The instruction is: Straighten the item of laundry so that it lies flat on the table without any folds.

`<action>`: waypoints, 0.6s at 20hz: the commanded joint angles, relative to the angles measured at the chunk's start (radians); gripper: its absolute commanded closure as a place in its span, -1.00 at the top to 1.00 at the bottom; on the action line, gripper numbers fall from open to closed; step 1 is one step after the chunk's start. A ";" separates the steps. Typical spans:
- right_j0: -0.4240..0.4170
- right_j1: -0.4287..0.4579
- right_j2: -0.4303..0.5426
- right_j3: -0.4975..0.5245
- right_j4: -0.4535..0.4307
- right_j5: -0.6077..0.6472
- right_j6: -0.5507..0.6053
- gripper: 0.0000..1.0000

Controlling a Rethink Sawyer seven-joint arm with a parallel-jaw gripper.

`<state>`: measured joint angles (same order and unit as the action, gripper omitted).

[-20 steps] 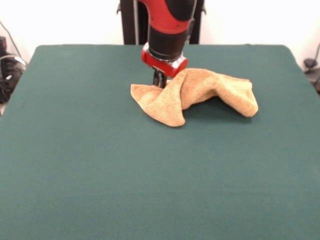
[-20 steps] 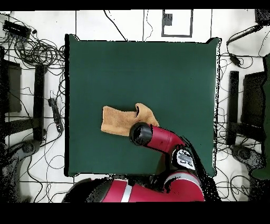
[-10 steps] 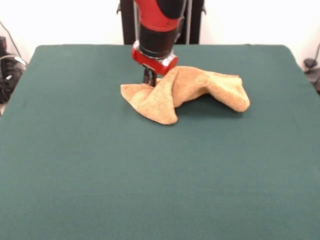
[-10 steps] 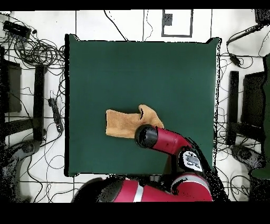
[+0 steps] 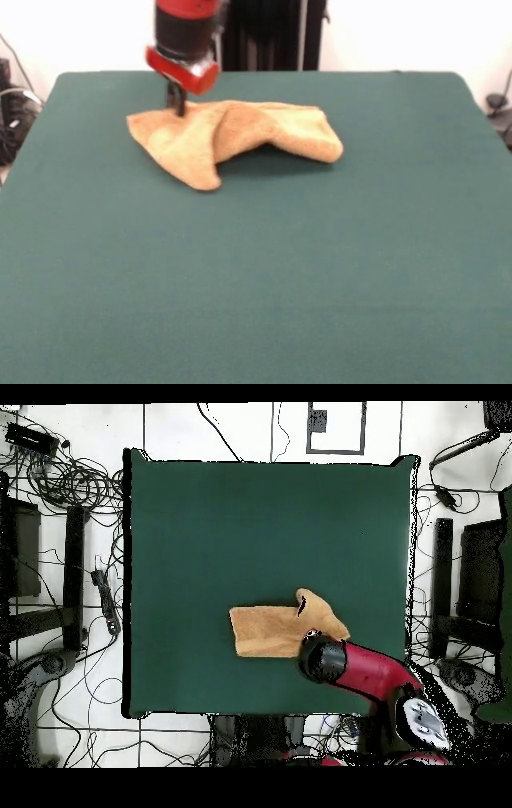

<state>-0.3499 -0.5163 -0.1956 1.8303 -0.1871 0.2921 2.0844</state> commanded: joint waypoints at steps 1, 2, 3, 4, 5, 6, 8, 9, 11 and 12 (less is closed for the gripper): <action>-0.064 -0.256 -0.016 0.134 -0.094 0.194 -0.122 -1.00; -0.083 -0.283 -0.017 0.150 -0.110 0.208 -0.133 -1.00; -0.096 -0.300 -0.014 0.158 -0.120 0.220 -0.137 -1.00; -0.110 -0.321 -0.015 0.168 -0.134 0.230 -0.145 -1.00; -0.125 -0.334 -0.009 0.170 -0.147 0.238 -0.150 -1.00; -0.141 -0.341 -0.005 0.171 -0.158 0.245 -0.156 -1.00; -0.174 -0.346 0.011 0.171 -0.179 0.250 -0.165 -1.00; -0.190 -0.336 0.020 0.168 -0.194 0.241 -0.163 -1.00; -0.217 -0.298 0.040 0.157 -0.222 0.201 -0.142 -1.00; -0.226 -0.276 0.047 0.147 -0.238 0.176 -0.128 -1.00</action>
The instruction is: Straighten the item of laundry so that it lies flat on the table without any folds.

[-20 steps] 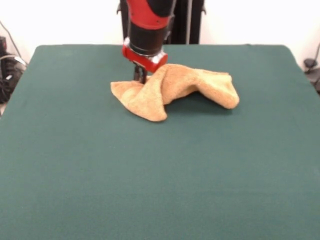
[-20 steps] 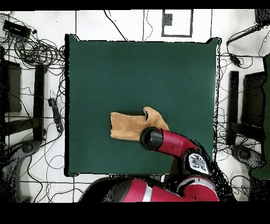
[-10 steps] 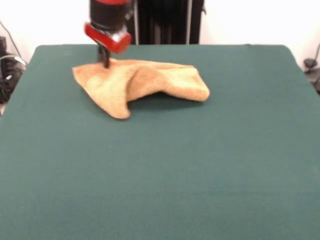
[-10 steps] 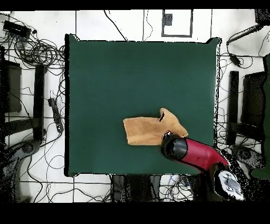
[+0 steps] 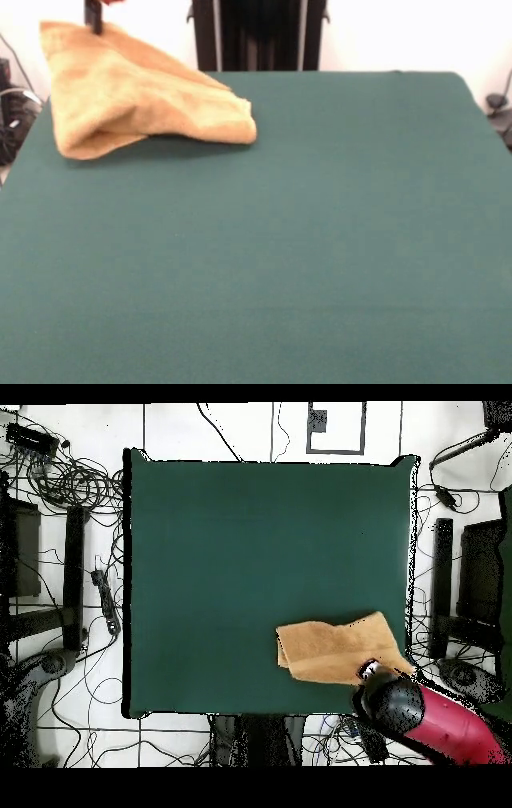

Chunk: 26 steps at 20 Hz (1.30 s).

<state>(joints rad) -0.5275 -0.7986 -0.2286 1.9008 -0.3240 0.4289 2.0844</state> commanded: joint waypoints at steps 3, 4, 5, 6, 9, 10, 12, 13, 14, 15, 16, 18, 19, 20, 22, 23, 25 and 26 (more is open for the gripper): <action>-0.049 0.044 0.091 0.057 -0.129 0.012 -0.084 -1.00; -0.049 0.051 0.094 0.057 -0.133 0.012 -0.072 -1.00; -0.049 0.052 0.098 0.059 -0.137 0.011 -0.063 -1.00; -0.047 0.051 0.099 0.061 -0.141 0.010 -0.055 -1.00; -0.043 0.045 0.101 0.063 -0.150 0.017 -0.038 -1.00; -0.043 0.046 0.102 0.062 -0.152 0.019 -0.035 -1.00; -0.045 0.052 0.104 0.062 -0.154 0.014 -0.026 -1.00; -0.046 0.055 0.103 0.064 -0.156 0.008 -0.022 -1.00; -0.048 0.055 0.102 0.065 -0.157 0.003 -0.020 -1.00; -0.051 0.053 0.100 0.069 -0.156 0.004 -0.020 -1.00; -0.053 0.051 0.098 0.073 -0.156 0.005 -0.021 -1.00; -0.067 0.040 0.091 0.093 -0.159 0.001 -0.025 -1.00; -0.074 0.034 0.087 0.101 -0.161 0.000 -0.028 -1.00; -0.086 0.023 0.082 0.114 -0.166 -0.001 -0.034 -1.00; -0.112 0.001 0.073 0.136 -0.177 -0.001 -0.049 -1.00; -0.125 -0.006 0.070 0.145 -0.185 -0.003 -0.055 -1.00; -0.158 -0.018 0.062 0.166 -0.204 -0.013 -0.067 -1.00; -0.176 -0.028 0.059 0.177 -0.212 -0.013 -0.076 -1.00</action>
<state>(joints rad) -0.6560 -0.8073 -0.2271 1.9311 -0.4731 0.4285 2.0844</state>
